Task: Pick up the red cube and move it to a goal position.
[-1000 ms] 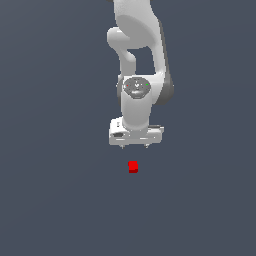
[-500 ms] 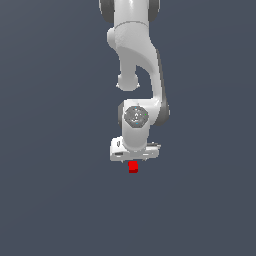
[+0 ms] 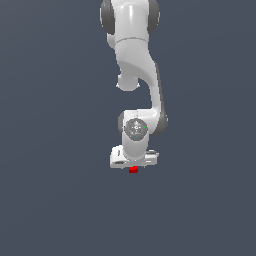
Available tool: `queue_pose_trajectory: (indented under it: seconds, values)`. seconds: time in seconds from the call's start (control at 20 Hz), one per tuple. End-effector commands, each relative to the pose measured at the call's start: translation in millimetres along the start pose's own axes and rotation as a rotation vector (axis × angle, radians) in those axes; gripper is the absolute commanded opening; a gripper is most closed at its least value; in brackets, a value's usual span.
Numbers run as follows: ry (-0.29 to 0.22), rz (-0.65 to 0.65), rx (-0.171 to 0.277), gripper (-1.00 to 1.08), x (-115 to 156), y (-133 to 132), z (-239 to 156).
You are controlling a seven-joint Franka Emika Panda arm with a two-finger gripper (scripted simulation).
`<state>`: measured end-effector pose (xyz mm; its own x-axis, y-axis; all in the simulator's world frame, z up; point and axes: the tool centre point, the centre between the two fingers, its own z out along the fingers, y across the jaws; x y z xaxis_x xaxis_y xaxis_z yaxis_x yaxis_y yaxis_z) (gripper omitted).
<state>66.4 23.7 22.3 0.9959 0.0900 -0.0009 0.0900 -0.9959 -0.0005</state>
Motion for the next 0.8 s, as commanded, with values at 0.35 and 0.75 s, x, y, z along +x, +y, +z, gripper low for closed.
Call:
queue_pose_trajectory:
  seconds: [0.35,0.75]
  values:
    - [0.001,-0.001,-0.001,-1.00,2.0,0.4,2.7]
    - [0.001,-0.001,-0.001,-1.00,1.2,0.2,0.4]
